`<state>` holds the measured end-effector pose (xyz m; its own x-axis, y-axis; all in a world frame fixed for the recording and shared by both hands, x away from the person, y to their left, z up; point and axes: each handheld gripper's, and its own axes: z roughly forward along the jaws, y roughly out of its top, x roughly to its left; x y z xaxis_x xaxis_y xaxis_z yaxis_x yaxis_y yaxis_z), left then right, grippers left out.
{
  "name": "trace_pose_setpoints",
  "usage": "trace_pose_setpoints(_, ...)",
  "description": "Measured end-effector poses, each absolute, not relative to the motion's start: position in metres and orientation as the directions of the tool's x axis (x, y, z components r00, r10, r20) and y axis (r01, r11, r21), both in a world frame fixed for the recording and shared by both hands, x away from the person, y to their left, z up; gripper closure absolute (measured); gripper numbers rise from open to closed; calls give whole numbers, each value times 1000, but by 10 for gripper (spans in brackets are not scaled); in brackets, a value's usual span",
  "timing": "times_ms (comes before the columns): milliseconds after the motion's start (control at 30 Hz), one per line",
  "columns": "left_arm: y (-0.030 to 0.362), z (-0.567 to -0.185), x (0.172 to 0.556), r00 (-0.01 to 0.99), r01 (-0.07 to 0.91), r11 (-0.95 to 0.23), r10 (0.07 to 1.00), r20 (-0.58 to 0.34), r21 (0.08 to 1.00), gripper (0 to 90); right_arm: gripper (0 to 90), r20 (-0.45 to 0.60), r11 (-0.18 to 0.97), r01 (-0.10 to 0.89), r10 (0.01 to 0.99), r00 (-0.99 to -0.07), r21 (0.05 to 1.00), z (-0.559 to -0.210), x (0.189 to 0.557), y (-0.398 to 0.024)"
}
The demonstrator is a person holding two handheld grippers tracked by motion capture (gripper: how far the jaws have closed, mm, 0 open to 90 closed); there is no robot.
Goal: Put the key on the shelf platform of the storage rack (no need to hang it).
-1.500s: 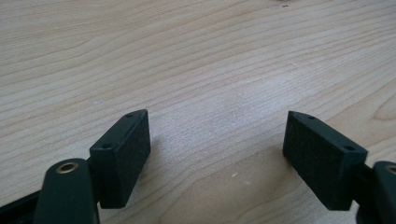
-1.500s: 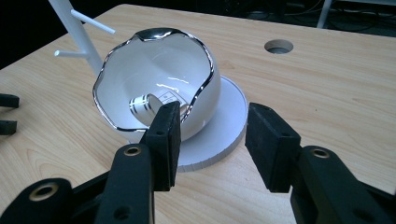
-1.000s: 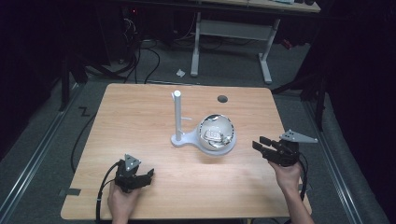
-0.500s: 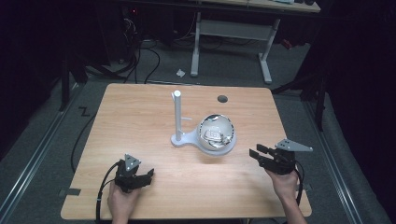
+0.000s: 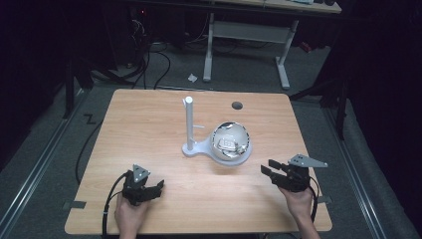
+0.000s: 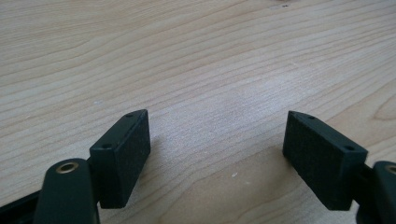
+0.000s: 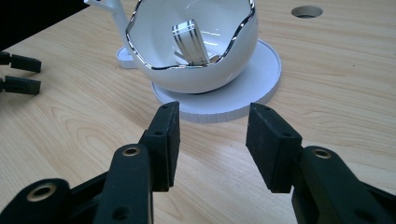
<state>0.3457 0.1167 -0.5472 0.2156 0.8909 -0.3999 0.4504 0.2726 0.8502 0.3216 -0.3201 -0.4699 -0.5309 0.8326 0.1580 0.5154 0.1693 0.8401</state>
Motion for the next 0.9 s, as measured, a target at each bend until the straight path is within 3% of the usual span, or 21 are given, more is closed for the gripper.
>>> trace_pose_setpoints(900,117,-547,346,215,450,273,891,-400,850,237,545,173,216,540,797,-579,814,-497,317,-292)
